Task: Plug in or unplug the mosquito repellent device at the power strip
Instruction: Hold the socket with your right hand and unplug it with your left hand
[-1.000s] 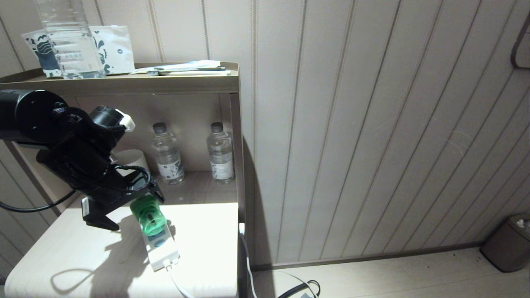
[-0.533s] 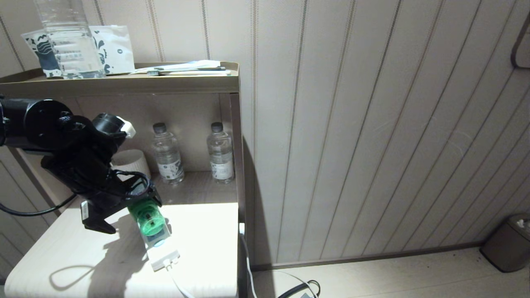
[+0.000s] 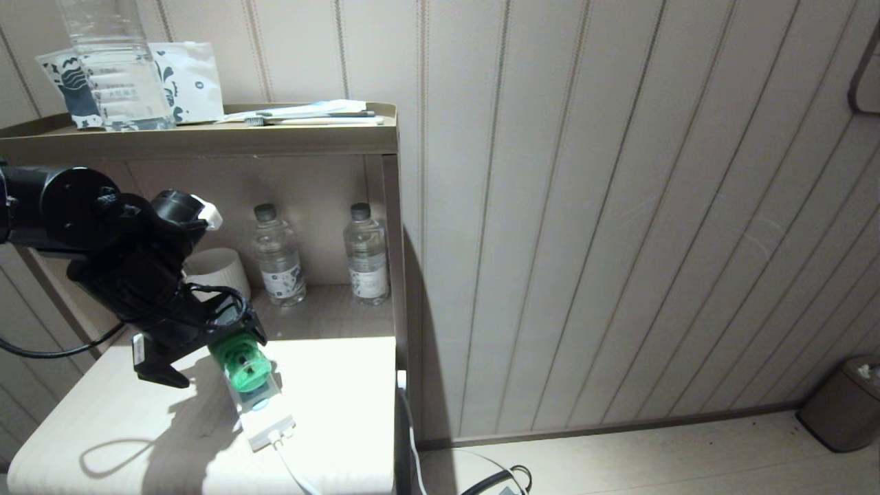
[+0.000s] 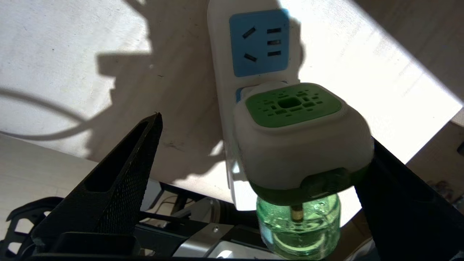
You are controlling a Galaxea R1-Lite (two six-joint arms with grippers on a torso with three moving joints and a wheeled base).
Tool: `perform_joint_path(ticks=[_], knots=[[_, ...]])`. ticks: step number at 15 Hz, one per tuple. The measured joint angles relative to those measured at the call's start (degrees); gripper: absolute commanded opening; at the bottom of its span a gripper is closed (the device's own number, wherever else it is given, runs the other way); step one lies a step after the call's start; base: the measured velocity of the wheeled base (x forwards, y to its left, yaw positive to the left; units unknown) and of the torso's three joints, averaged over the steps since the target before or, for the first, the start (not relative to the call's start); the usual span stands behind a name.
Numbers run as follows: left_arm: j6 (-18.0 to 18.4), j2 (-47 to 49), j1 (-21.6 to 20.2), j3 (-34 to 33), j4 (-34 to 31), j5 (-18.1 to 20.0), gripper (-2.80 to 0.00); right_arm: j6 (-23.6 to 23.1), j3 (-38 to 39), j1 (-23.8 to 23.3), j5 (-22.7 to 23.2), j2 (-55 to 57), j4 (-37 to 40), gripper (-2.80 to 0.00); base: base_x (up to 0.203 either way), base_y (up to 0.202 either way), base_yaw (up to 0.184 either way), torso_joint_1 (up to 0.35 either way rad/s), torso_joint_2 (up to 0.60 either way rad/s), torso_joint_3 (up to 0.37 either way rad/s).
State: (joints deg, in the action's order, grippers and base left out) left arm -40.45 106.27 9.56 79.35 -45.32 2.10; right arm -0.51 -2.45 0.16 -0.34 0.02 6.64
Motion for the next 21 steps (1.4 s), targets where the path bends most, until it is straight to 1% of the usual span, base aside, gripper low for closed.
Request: perform_joint_path(ticks=[3, 5, 10, 14, 21], knots=[[-0.5, 1.2, 1.4, 1.0, -0.4, 0.0, 0.0, 0.0, 0.0, 0.0, 0.0, 0.0, 0.0, -2.8, 0.0, 0.0, 0.0, 0.0, 0.0, 0.0], [-1.3, 2.2, 1.4, 1.6, -0.4, -0.1, 0.0, 0.0, 0.0, 0.0, 0.0, 0.0, 0.0, -2.8, 0.0, 0.0, 0.0, 0.0, 0.0, 0.0], [-1.7, 3.6, 0.1, 2.3, -0.6, 0.0, 0.0, 0.0, 0.0, 0.0, 0.0, 0.0, 0.0, -2.8, 0.0, 0.0, 0.0, 0.0, 0.0, 0.0], [-3.8, 3.9, 0.2, 2.5, -1.2, 0.3, 0.0, 0.0, 0.0, 0.0, 0.0, 0.0, 0.0, -2.8, 0.0, 0.0, 0.0, 0.0, 0.0, 0.0], [-5.4, 4.0, 1.3, 2.9, -1.9, -0.1, 0.0, 0.0, 0.0, 0.0, 0.0, 0.0, 0.0, -2.8, 0.0, 0.0, 0.0, 0.0, 0.0, 0.0]])
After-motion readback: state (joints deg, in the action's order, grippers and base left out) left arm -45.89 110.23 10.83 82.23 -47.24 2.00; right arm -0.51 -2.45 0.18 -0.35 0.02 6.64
